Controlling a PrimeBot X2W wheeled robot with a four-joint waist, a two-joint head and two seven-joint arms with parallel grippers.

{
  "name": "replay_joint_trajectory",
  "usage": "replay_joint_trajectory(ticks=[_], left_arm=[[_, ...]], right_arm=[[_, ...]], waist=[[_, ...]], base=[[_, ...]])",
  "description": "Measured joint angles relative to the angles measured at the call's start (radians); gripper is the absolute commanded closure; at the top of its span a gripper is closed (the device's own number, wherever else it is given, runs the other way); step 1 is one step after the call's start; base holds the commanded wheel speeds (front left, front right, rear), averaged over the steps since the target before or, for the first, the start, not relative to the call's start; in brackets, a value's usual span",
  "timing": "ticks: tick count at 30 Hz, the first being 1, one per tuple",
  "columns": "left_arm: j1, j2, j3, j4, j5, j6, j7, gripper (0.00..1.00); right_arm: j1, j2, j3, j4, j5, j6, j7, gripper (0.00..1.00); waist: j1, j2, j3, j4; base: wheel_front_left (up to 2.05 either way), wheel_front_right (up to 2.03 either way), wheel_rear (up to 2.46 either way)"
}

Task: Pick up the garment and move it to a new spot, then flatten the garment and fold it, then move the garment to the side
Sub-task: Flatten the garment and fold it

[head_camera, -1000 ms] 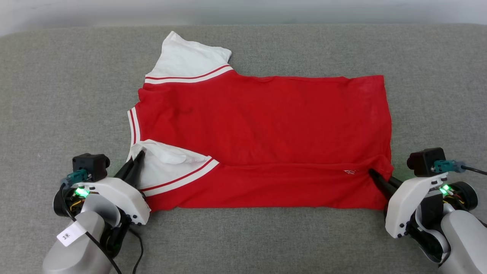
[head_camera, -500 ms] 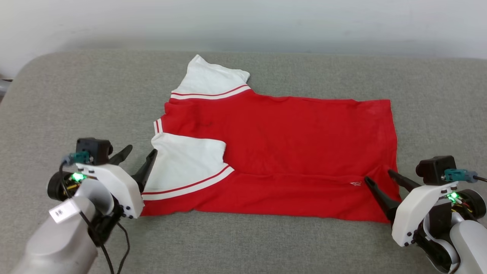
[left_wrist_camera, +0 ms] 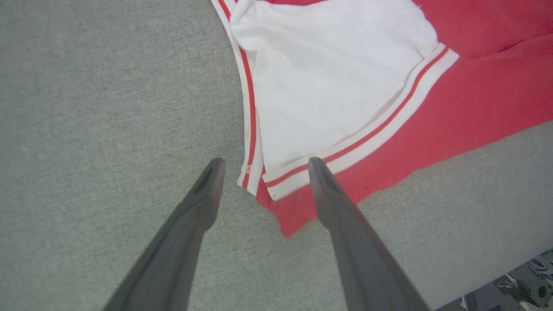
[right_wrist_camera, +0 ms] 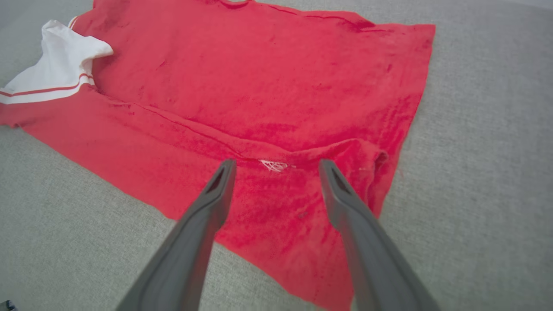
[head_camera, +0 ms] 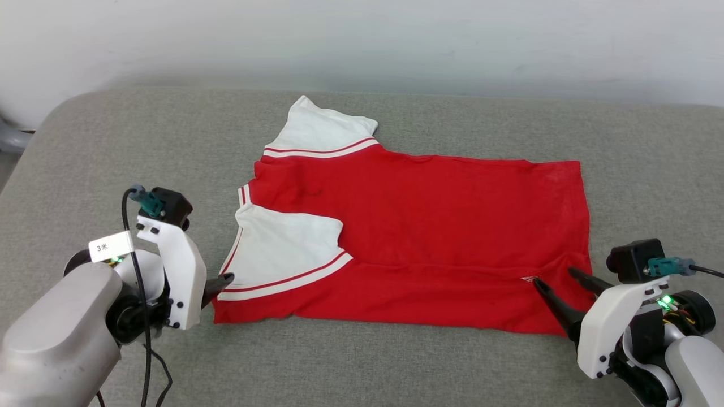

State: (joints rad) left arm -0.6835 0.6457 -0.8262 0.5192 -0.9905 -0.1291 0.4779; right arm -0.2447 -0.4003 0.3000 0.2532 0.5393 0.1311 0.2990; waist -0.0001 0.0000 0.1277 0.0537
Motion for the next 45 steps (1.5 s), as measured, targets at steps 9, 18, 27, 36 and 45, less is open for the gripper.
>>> replay_joint_trajectory(ticks=[9, 18, 27, 36, 45], left_arm=[[-0.002, 0.033, -0.07, 0.021, -0.049, 0.0, 0.118, 0.0], [-0.021, 0.033, -0.131, 0.071, -0.081, 0.0, 0.145, 0.0], [-0.037, 0.01, -0.189, 0.095, -0.118, -0.002, 0.118, 1.0], [-0.055, 0.04, -0.218, 0.031, -0.12, -0.002, 0.025, 1.0], [-0.087, 0.081, -0.228, -0.052, -0.109, -0.002, -0.034, 1.0]], right_arm=[[0.003, 0.002, 0.011, -0.019, 0.0, 0.0, 0.032, 0.0], [-0.013, 0.013, 0.011, -0.03, -0.011, 0.0, 0.037, 0.0], [-0.049, -0.02, 0.005, -0.076, -0.032, 0.0, 0.055, 0.0], [-0.097, -0.141, 0.004, -0.127, -0.047, 0.0, 0.235, 0.0], [-0.131, -0.188, 0.054, -0.113, 0.04, 0.0, 0.522, 0.0]], waist=[[0.0, 0.0, 0.023, -0.042], [0.0, 0.0, 0.074, -0.073], [-0.0001, 0.0, 0.056, -0.08], [0.0001, 0.0, 0.02, -0.066], [0.0001, 0.0, 0.024, -0.048]], base=[[0.0, 0.0, 0.0], [0.0, 0.0, 0.0], [0.0, 0.0, 0.0], [0.0, 0.0, 0.0], [0.0, 0.0, 0.0]])
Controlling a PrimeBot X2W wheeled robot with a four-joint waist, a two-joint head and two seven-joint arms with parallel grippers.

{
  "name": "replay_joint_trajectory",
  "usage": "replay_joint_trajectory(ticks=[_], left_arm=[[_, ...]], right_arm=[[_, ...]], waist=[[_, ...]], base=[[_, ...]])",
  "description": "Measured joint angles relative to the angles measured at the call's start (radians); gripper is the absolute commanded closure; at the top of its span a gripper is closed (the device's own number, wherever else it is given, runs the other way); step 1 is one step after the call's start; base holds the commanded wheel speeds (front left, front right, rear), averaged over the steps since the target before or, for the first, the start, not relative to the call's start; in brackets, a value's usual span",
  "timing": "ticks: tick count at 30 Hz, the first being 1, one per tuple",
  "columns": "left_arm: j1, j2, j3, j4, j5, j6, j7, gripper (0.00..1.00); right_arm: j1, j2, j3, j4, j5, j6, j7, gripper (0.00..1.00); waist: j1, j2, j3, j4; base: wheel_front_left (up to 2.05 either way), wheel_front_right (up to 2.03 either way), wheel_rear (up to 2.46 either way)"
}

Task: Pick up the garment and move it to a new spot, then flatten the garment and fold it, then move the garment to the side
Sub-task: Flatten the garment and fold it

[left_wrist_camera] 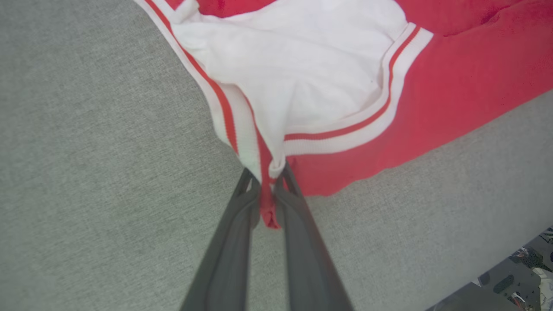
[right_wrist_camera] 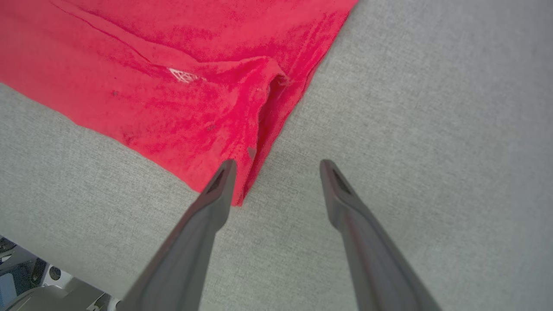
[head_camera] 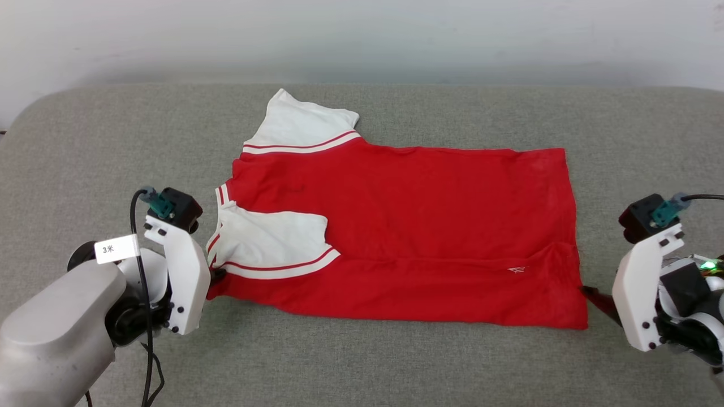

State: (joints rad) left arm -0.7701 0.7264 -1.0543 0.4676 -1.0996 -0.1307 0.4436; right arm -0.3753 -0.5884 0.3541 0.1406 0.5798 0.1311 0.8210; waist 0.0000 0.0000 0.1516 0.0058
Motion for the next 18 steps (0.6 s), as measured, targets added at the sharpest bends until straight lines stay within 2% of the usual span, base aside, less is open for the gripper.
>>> replay_joint_trajectory(ticks=[8, 14, 18], left_arm=[[-0.025, 0.001, -0.008, -0.029, 0.018, 0.0, -0.016, 1.0], [-0.039, -0.005, -0.011, -0.036, 0.023, 0.0, -0.026, 1.0], [-0.039, -0.011, -0.011, -0.029, 0.018, 0.0, -0.041, 1.0]], right_arm=[[-0.024, 0.074, 0.027, 0.107, -0.007, 0.0, 0.05, 0.0], [-0.036, 0.114, 0.047, 0.231, -0.036, 0.0, 0.006, 0.0], [-0.041, 0.117, 0.067, 0.279, -0.032, 0.0, -0.033, 0.0]], waist=[[0.0, 0.0, 0.04, 0.019], [0.0, 0.0, 0.069, 0.033], [-0.0001, 0.0, 0.074, 0.041]], base=[[0.0, 0.0, 0.0], [0.0, 0.0, 0.0], [0.0, 0.0, 0.0]])
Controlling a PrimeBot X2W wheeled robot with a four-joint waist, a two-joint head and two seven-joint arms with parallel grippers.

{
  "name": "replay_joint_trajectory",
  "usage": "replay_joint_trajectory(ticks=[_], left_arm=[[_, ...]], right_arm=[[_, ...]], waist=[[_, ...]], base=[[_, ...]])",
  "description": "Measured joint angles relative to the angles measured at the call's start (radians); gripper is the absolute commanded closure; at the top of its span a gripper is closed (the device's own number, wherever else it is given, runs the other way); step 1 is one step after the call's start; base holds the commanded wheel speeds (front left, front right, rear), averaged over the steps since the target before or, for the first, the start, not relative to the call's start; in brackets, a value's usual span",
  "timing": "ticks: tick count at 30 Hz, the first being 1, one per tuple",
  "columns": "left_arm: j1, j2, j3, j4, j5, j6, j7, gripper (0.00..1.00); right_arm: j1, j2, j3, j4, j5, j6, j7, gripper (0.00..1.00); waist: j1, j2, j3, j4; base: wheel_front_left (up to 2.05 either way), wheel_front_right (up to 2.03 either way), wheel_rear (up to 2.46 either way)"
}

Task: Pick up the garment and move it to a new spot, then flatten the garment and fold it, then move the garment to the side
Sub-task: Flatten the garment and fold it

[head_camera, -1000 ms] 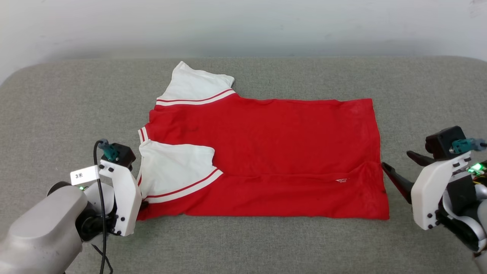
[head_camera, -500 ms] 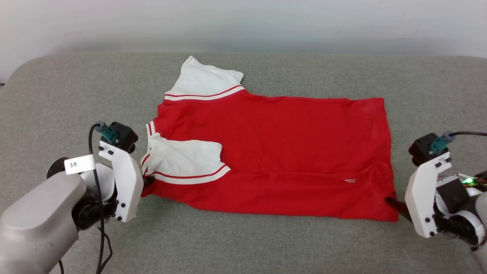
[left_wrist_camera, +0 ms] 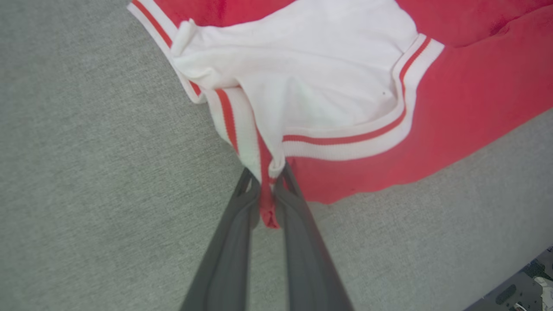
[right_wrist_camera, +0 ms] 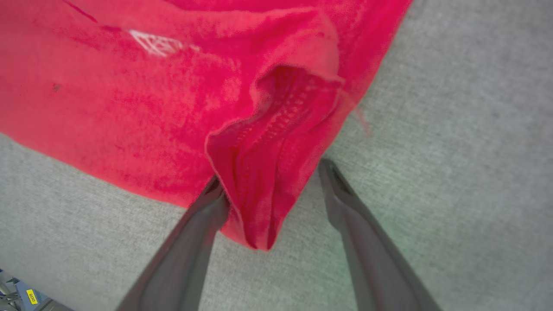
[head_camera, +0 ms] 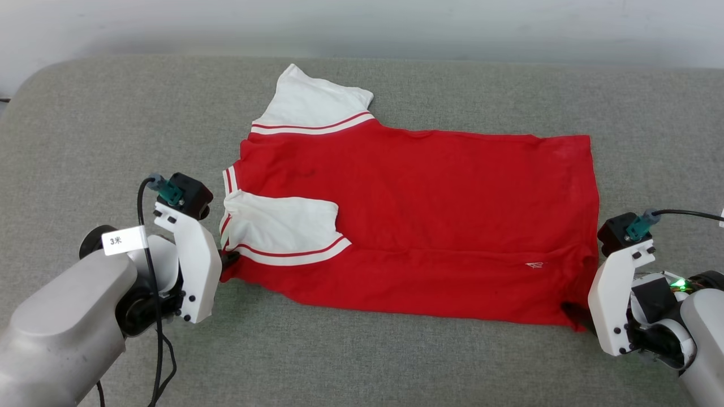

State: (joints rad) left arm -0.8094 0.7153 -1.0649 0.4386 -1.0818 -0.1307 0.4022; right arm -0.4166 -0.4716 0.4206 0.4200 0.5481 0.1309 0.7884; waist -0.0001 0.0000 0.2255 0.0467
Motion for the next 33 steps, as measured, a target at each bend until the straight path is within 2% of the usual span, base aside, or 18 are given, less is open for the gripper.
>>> replay_joint_trajectory(ticks=[1, 2, 3, 9, 16, 26, 33], left_arm=[[0.0, -0.002, 0.0, 0.002, -0.003, 0.0, -0.002, 1.0], [0.001, -0.004, -0.001, 0.006, -0.004, 0.0, -0.006, 1.0], [0.003, -0.005, -0.002, 0.009, -0.005, 0.0, -0.009, 1.0], [0.031, -0.012, -0.004, 0.026, -0.014, 0.0, -0.038, 1.0], [0.091, 0.005, -0.004, 0.001, -0.024, 0.011, -0.078, 1.0], [0.213, 0.094, -0.016, -0.122, -0.04, 0.057, -0.115, 1.0], [0.304, 0.106, -0.031, -0.212, -0.058, 0.108, -0.141, 1.0]], right_arm=[[-0.001, 0.001, 0.004, 0.008, 0.008, 0.0, -0.01, 0.0], [-0.003, 0.001, 0.006, 0.017, 0.018, 0.0, -0.021, 0.6], [-0.003, 0.001, 0.008, 0.023, 0.025, 0.0, -0.035, 1.0], [0.006, -0.007, 0.018, 0.03, 0.061, 0.0, -0.136, 1.0], [0.075, -0.067, -0.007, -0.063, 0.104, 0.001, -0.208, 1.0], [0.244, -0.122, -0.093, -0.231, 0.121, 0.001, -0.174, 1.0], [0.371, -0.127, -0.203, -0.299, 0.115, 0.001, -0.106, 1.0]], waist=[[0.0, 0.0, -0.001, 0.0], [0.0, 0.0, -0.004, 0.0], [0.0, 0.0, -0.008, 0.0], [0.0001, 0.0, -0.049, -0.002], [0.0001, 0.0, -0.117, 0.0], [0.0, 0.0, -0.176, -0.003], [0.0001, 0.0, -0.179, 0.001]], base=[[0.0, 0.0, 0.0], [0.0, 0.0, 0.0], [0.0, 0.0, 0.0], [0.0, 0.0, 0.0], [0.0, 0.0, 0.0], [0.0, 0.0, 0.0], [0.0, 0.0, 0.0]])
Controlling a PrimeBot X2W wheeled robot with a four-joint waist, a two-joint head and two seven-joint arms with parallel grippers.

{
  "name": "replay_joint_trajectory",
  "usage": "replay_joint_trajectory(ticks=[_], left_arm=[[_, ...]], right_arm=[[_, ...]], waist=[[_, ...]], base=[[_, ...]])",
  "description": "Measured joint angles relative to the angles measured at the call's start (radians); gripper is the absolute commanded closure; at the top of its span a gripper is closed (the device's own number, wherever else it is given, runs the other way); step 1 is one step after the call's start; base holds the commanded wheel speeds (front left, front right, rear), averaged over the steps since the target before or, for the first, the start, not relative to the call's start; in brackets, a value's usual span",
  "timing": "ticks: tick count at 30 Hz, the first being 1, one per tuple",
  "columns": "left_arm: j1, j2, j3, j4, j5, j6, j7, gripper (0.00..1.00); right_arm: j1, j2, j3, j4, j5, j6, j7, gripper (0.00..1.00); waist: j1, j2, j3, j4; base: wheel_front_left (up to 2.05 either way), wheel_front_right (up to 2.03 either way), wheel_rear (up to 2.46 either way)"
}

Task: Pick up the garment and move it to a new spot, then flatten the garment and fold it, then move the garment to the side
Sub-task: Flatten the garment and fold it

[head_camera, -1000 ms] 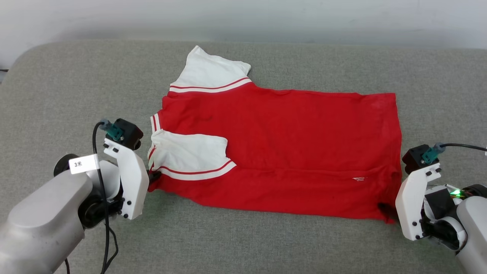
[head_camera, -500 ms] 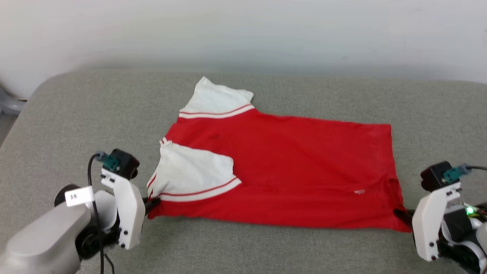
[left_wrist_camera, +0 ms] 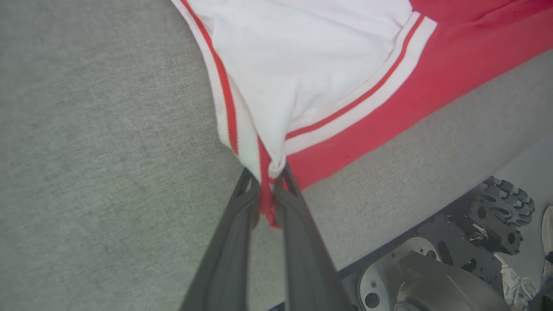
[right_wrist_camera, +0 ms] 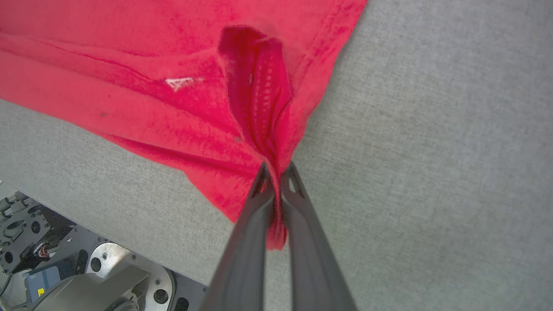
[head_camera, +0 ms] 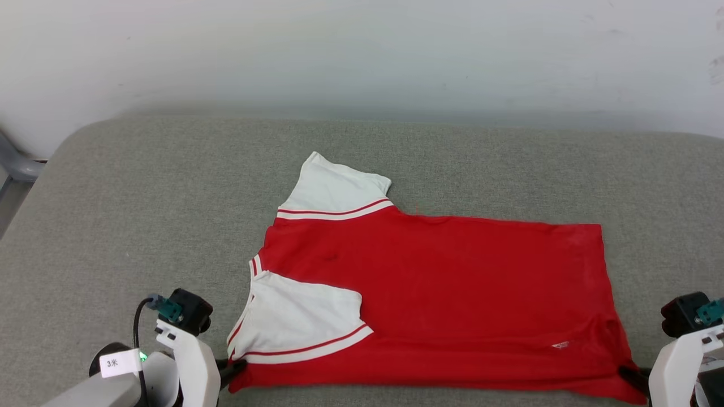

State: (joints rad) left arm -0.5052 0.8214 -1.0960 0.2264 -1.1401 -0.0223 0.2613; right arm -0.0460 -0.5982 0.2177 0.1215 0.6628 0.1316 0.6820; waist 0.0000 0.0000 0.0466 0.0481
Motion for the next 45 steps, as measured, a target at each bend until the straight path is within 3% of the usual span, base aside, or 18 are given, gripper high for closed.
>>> replay_joint_trajectory(ticks=[10, 11, 12, 13, 22, 31, 38, 45], left_arm=[[0.079, -0.048, -0.016, 0.081, -0.044, 0.005, -0.03, 1.0], [0.081, -0.052, -0.017, 0.094, -0.042, 0.004, -0.039, 1.0], [0.084, -0.058, -0.015, 0.105, -0.043, 0.004, -0.05, 0.59], [0.087, -0.066, -0.013, 0.116, -0.039, 0.005, -0.068, 0.0], [0.07, -0.073, 0.056, 0.15, 0.017, 0.044, -0.268, 0.0], [-0.065, -0.071, 0.137, 0.164, 0.072, 0.088, -0.379, 0.0], [-0.233, -0.08, 0.157, 0.209, 0.096, 0.037, -0.321, 0.0], [-0.438, -0.074, 0.142, 0.274, 0.079, -0.058, -0.094, 0.0]], right_arm=[[0.05, 0.073, -0.017, 0.086, -0.047, 0.0, 0.0, 1.0], [0.05, 0.08, -0.018, 0.096, -0.048, 0.0, -0.015, 0.96], [0.05, 0.085, -0.019, 0.104, -0.05, 0.0, -0.031, 0.5], [0.05, 0.092, -0.023, 0.11, -0.053, 0.0, -0.054, 0.0], [0.057, 0.156, -0.113, 0.033, -0.119, -0.001, -0.335, 0.0], [0.058, 0.351, -0.243, -0.08, -0.339, -0.001, -0.621, 0.0], [0.046, 0.445, -0.235, -0.157, -0.453, -0.001, -0.672, 0.0], [-0.004, 0.482, -0.205, -0.21, -0.489, -0.001, -0.682, 0.0]], waist=[[0.0, 0.0, 0.017, 0.0], [0.0, 0.0, 0.016, 0.001], [0.0, 0.0, 0.014, 0.001], [0.0, 0.0, 0.01, 0.002], [-0.0001, 0.0, -0.037, 0.009], [-0.0001, 0.0, -0.027, -0.015], [-0.0001, 0.0, 0.043, -0.058], [0.0, 0.0, 0.155, -0.116]], base=[[0.0, 0.0, 0.0], [0.0, 0.0, 0.0], [0.0, 0.0, 0.0], [0.0, 0.0, 0.0], [0.0, 0.0, 0.0], [0.0, 0.0, 0.0], [0.0, 0.0, 0.0], [0.0, 0.0, 0.0]])
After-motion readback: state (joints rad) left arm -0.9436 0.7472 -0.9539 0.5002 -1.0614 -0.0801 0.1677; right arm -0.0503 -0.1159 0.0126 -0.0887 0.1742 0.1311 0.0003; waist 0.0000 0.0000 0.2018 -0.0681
